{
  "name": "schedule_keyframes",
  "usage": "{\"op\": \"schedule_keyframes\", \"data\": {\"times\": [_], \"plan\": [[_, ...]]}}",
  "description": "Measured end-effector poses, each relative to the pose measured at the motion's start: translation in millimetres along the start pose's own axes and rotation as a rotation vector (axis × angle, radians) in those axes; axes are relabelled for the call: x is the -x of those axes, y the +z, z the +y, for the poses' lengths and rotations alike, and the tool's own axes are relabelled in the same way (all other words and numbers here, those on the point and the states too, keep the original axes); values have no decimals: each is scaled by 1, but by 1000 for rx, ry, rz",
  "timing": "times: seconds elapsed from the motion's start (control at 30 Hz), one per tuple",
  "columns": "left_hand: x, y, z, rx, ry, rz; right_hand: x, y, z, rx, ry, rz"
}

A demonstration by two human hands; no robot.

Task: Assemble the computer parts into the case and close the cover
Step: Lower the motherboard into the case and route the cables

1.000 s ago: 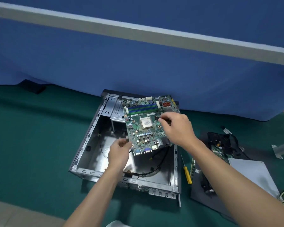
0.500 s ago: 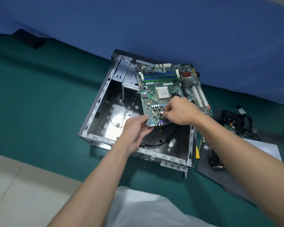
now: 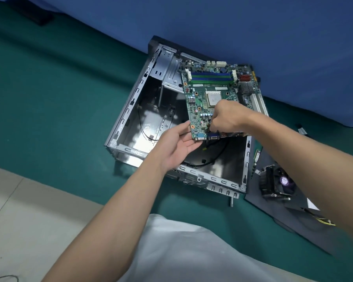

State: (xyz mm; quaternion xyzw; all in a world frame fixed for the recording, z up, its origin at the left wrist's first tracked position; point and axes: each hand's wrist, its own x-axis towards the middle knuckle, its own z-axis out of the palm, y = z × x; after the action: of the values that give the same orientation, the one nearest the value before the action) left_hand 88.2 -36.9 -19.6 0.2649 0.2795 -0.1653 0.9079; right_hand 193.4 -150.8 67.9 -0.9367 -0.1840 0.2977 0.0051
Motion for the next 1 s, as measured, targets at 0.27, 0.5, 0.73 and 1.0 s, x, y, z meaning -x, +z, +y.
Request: {"op": "schedule_keyframes", "data": {"times": [0.27, 0.5, 0.73, 1.0], "plan": [[-2, -3, 0, 1, -4, -20, 0, -5, -7, 16, 29, -42], [-1, -4, 1, -8, -10, -49, -1, -5, -9, 11, 33, -50], [-1, -5, 1, 1, -11, -60, 0, -8, -11, 25, 32, -59], [-2, -5, 1, 7, -2, -31, 1, -7, -19, 51, 46, -59]]}}
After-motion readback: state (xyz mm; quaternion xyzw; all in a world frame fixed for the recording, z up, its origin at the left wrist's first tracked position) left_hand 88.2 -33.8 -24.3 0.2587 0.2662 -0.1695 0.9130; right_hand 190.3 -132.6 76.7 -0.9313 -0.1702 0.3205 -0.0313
